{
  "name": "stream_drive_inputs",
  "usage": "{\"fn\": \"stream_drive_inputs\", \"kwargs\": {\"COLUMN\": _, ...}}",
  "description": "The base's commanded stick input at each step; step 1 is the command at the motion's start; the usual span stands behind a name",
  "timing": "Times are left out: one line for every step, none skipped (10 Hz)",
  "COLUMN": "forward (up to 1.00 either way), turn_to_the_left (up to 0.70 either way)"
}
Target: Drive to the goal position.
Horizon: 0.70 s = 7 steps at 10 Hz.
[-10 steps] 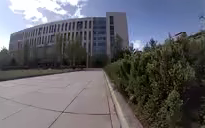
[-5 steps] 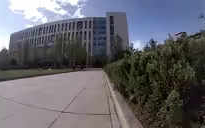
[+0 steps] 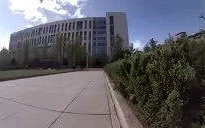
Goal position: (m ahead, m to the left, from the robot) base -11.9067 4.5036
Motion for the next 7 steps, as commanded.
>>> {"fn": "stream_drive_inputs", "kwargs": {"forward": 0.04, "turn_to_the_left": 0.00}}
{"fn": "stream_drive_inputs", "kwargs": {"forward": 0.04, "turn_to_the_left": 0.00}}
{"fn": "stream_drive_inputs", "kwargs": {"forward": 0.04, "turn_to_the_left": 0.00}}
{"fn": "stream_drive_inputs", "kwargs": {"forward": 0.04, "turn_to_the_left": 0.00}}
{"fn": "stream_drive_inputs", "kwargs": {"forward": 0.05, "turn_to_the_left": 0.00}}
{"fn": "stream_drive_inputs", "kwargs": {"forward": 0.04, "turn_to_the_left": 0.00}}
{"fn": "stream_drive_inputs", "kwargs": {"forward": 0.04, "turn_to_the_left": 0.00}}
